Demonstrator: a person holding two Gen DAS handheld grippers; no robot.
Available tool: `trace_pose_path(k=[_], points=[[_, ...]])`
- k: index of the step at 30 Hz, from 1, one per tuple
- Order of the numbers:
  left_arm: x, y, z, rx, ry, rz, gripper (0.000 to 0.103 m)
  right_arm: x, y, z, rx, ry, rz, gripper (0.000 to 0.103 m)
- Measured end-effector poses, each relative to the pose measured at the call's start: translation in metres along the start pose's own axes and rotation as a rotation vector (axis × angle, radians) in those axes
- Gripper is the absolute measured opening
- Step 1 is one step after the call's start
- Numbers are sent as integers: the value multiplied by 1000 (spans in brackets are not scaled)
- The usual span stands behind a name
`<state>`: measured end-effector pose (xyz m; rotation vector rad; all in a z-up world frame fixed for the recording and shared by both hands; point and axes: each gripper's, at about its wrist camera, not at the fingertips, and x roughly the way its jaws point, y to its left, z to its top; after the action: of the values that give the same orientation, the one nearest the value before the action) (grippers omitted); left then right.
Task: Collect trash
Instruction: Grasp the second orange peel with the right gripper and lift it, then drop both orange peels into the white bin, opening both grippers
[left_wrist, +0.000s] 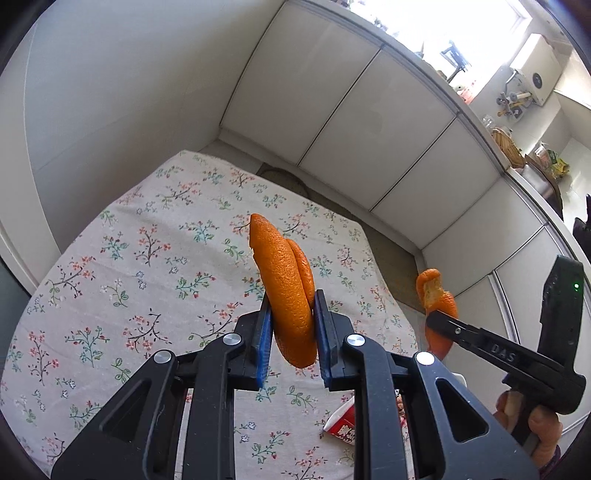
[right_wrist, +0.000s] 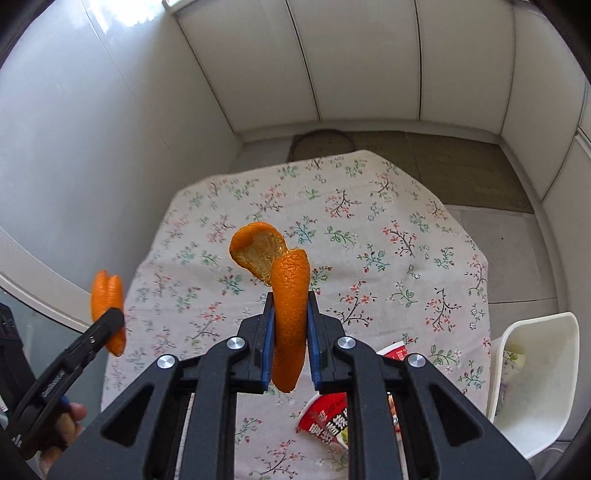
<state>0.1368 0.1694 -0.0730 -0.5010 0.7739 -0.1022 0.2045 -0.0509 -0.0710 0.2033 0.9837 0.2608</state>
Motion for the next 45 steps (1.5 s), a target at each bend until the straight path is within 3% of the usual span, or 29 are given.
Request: trace_pose_path(k=[7, 12, 26, 35, 37, 41, 45], points=[[-17, -36, -10, 67, -41, -7, 20, -60, -19, -16, 1, -132, 19, 15], [-23, -66, -22, 122, -46, -18, 20, -100, -50, -26, 17, -248, -35, 15], [-19, -173, -56, 266, -35, -108, 20, -172, -160, -76, 58, -449, -317, 15], [-3, -236, -89, 368, -5, -151, 20, -183, -203, -102, 54, -486, -471, 19], [1, -246, -95, 381, 2, -160, 20, -186, -208, -107, 54, -496, -489, 25], [11, -264, -106, 400, 28, -178, 20, -204, -219, -119, 92, -567, -512, 63], [19, -278, -116, 428, 49, -190, 20, -224, -233, -126, 157, -640, -532, 69]])
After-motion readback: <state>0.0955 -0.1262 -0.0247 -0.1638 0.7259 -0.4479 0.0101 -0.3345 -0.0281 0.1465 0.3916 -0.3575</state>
